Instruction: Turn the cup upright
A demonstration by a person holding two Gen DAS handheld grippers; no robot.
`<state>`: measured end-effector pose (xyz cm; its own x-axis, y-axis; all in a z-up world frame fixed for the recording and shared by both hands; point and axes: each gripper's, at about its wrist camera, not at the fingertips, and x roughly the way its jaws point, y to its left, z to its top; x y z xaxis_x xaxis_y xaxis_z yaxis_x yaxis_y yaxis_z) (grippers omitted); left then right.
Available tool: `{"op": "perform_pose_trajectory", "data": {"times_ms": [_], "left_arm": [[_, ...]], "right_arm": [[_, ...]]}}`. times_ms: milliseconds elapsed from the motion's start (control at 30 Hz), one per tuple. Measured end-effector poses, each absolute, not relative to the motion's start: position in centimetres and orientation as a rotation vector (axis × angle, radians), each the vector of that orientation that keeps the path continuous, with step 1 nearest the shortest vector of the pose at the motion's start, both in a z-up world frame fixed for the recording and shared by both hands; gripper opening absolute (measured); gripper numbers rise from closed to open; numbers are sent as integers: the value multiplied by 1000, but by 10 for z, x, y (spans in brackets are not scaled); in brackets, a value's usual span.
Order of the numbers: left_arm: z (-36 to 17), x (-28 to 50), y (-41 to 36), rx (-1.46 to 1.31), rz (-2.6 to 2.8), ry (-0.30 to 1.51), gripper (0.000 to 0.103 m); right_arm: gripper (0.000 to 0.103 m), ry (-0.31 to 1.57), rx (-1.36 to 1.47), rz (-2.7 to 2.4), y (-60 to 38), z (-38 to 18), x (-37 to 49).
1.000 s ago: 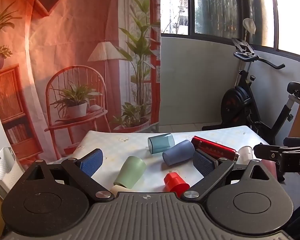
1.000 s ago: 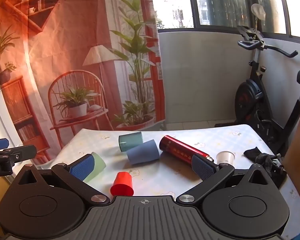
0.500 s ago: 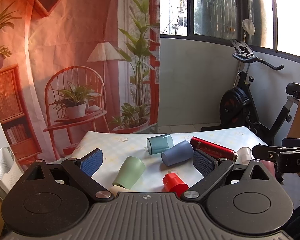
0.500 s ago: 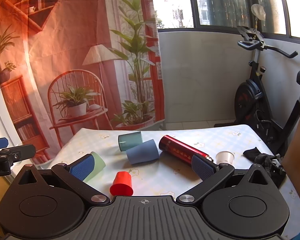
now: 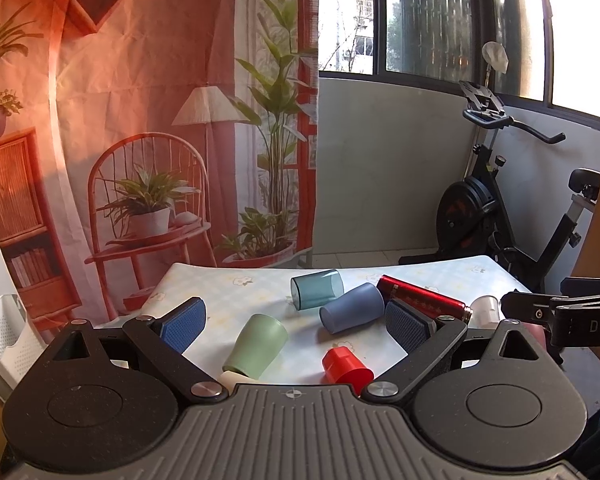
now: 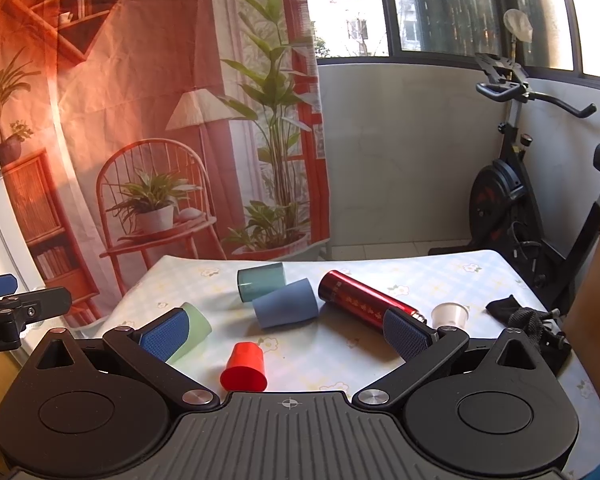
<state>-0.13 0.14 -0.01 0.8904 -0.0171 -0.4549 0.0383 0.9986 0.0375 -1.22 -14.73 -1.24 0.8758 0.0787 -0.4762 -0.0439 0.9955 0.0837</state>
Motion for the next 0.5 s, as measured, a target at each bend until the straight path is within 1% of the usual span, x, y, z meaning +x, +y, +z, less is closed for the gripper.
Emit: {"op": "perform_pose_trajectory", "data": {"times_ms": [500], "left_arm": [[0, -2, 1, 44, -31, 470, 98]], "right_arm": [[103, 500, 64, 62, -144, -9, -15]]}}
